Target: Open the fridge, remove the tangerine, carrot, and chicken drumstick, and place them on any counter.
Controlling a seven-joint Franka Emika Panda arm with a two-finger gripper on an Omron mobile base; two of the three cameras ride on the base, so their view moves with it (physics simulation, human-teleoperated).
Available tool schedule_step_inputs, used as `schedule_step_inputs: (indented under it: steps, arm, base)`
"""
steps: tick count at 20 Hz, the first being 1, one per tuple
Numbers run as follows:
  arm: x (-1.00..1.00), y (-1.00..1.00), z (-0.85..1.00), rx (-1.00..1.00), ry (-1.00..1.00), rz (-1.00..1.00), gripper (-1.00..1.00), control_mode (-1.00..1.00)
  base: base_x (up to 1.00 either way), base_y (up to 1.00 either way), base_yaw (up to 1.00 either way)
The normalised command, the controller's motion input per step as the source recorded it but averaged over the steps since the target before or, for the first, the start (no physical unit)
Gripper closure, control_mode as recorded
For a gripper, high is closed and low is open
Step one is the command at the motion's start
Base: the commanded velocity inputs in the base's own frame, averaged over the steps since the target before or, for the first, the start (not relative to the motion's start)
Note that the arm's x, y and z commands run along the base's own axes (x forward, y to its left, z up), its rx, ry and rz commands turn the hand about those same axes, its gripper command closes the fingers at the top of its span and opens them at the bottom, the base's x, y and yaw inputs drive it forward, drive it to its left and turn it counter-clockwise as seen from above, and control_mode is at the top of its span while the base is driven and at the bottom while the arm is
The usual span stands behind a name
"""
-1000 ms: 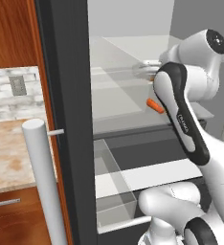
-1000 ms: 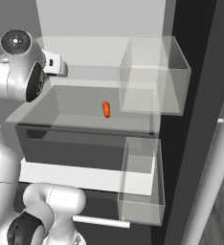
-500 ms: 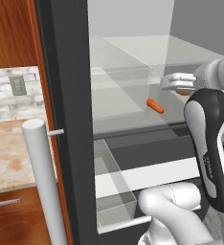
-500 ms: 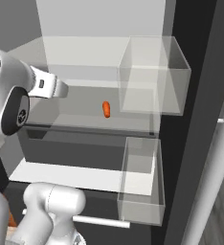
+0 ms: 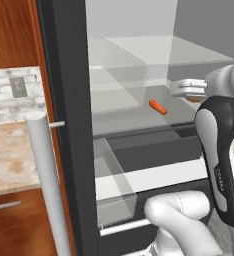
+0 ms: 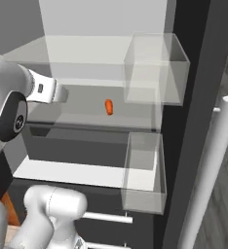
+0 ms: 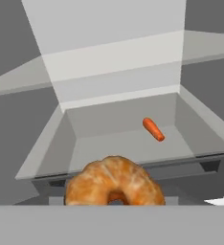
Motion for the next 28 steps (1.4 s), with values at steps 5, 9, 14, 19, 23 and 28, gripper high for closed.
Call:
schedule_step_inputs:
  steps: [5,9,14,19,23,28]
  arm:
    - [0.00,0.00,0.00,0.00,0.00,0.00,1.00,1.00]
    - [0.00,0.00,0.00,0.00,0.00,0.00,1.00,1.00]
    - [0.00,0.00,0.00,0.00,0.00,0.00,1.00,1.00]
    - [0.00,0.00,0.00,0.00,0.00,0.00,1.00,1.00]
    - [0.00,0.00,0.00,0.00,0.00,0.00,1.00,1.00]
    - [0.00,0.00,0.00,0.00,0.00,0.00,1.00,1.00]
  base:
    - [-1.00,-0.20,-0.13]
    - [-1.00,-0.03,-0.06]
    - [-0.24,0.91,-0.01]
    - [-0.02,1.00,0.00]
    - [-0.23,1.00,0.04]
    - [-0.11,1.00,0.16]
